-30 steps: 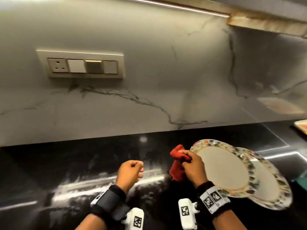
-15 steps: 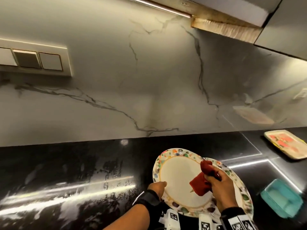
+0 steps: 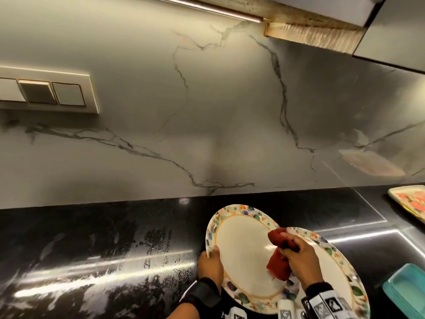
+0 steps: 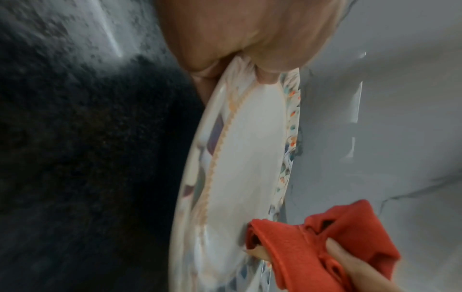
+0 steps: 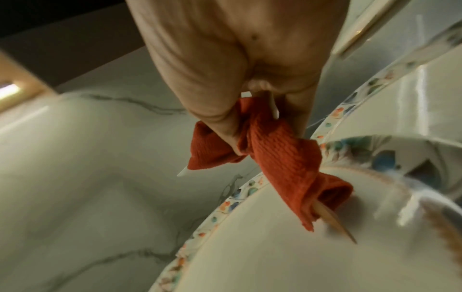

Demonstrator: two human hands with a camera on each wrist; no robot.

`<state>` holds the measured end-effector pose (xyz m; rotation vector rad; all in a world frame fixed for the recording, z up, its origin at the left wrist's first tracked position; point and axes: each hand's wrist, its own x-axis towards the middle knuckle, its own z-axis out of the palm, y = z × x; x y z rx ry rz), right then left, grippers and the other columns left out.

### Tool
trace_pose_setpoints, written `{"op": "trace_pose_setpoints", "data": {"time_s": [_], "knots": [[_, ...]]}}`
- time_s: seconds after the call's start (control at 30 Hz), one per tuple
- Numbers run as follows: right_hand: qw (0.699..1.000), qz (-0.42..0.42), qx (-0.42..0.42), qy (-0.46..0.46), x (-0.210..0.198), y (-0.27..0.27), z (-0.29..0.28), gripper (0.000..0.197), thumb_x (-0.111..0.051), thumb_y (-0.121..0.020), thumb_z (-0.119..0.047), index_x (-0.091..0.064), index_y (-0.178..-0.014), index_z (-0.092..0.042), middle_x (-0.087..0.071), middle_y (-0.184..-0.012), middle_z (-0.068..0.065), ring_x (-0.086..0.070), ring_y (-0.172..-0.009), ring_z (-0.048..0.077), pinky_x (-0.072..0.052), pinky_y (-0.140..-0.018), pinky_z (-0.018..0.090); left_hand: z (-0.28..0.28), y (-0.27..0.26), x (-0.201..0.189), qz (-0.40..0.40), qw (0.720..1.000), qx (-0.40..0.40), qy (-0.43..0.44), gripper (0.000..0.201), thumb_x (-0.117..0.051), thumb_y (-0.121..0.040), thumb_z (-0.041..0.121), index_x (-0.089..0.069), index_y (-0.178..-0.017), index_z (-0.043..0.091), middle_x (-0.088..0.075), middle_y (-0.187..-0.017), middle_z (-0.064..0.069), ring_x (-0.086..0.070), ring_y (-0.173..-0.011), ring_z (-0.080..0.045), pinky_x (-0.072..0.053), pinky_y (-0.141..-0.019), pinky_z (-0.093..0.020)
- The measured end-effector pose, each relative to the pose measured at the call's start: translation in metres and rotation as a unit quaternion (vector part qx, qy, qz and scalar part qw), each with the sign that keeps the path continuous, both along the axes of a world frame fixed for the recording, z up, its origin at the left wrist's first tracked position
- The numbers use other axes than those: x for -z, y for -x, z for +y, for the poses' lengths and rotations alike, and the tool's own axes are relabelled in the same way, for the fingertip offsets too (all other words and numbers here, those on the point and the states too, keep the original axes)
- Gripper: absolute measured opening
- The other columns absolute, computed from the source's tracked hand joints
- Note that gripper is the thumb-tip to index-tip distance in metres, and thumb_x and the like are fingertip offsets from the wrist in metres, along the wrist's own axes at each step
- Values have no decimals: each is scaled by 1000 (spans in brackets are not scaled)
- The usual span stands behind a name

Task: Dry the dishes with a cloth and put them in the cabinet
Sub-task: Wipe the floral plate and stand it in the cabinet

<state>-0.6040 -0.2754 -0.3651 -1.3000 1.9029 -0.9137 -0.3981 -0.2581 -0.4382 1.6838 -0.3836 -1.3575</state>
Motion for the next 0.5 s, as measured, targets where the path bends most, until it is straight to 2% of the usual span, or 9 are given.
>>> {"op": "trace_pose_setpoints", "data": {"time_s": [0.07, 0.13, 0.2, 0.27, 0.33, 0.37, 0.4, 0.43, 0.5], "knots": [[998, 58, -21, -1, -2, -8, -9, 40, -60, -88, -3, -61, -121, -27, -60, -118, -1, -55, -111, 25, -43, -99, 38, 6, -12, -2, -2, 999, -18, 28, 20, -54, -93, 34, -59, -96, 15, -67, -98, -11, -63, -88, -29, -53, -88, -43], [995, 93, -37, -2, -3, -20, -20, 36, -55, -91, -11, -59, -116, -37, -61, -107, -7, -59, -99, 20, -47, -91, 32, 12, -29, -5, -23, 998, -42, 43, 20, -56, -93, 32, -60, -97, 13, -67, -94, -9, -63, -85, -27, -53, -81, -37], [989, 139, -49, 8, -1, -37, -34, 35, -52, -89, -18, -59, -117, -38, -65, -106, -5, -60, -94, 19, -51, -88, 34, 20, -49, -12, -50, 994, -60, 71, 20, -58, -93, 30, -58, -99, 11, -66, -92, -8, -62, -84, -25, -51, -76, -34], [980, 182, -76, 13, -3, -63, -45, 37, -51, -87, -20, -59, -120, -35, -64, -112, 3, -61, -98, 25, -51, -87, 32, 29, -68, -23, -67, 989, -65, 113, 20, -59, -91, 29, -57, -103, 13, -67, -96, -8, -63, -88, -25, -53, -80, -38], [981, 174, -86, 17, -13, -97, -52, 29, -50, -86, -18, -65, -102, -37, -60, -109, 8, -62, -94, 30, -49, -69, 19, 37, -87, -33, -100, 983, -50, 146, 20, -60, -88, 31, -59, -103, 18, -68, -99, -5, -64, -89, -22, -54, -81, -38], [982, 155, -102, 26, -20, -119, -53, 30, -49, -85, -15, -64, -87, -41, -58, -106, 7, -63, -88, 30, -48, -59, 15, 43, -98, -41, -116, 979, -45, 162, 15, -60, -89, 28, -60, -101, 19, -68, -97, -2, -64, -88, -19, -53, -77, -32], [982, 136, -120, 47, -25, -139, -53, 34, -48, -83, -14, -63, -78, -44, -58, -103, 5, -64, -82, 30, -49, -55, 16, 48, -108, -49, -131, 975, -39, 176, 9, -59, -91, 23, -59, -98, 19, -67, -94, 0, -63, -85, -15, -51, -71, -27], [981, 119, -137, 72, -33, -161, -51, 35, -48, -81, -14, -64, -78, -45, -60, -104, 3, -65, -81, 30, -54, -59, 21, 54, -118, -58, -144, 970, -35, 191, 6, -59, -91, 19, -59, -97, 18, -66, -92, 1, -62, -83, -13, -48, -66, -23], [967, 126, -191, 110, -42, -197, -45, 37, -51, -79, -12, -68, -98, -38, -63, -112, 3, -64, -96, 30, -53, -78, 29, 63, -135, -72, -157, 964, -29, 212, 8, -61, -91, 20, -62, -98, 16, -69, -94, -2, -65, -85, -15, -52, -69, -26]]}}
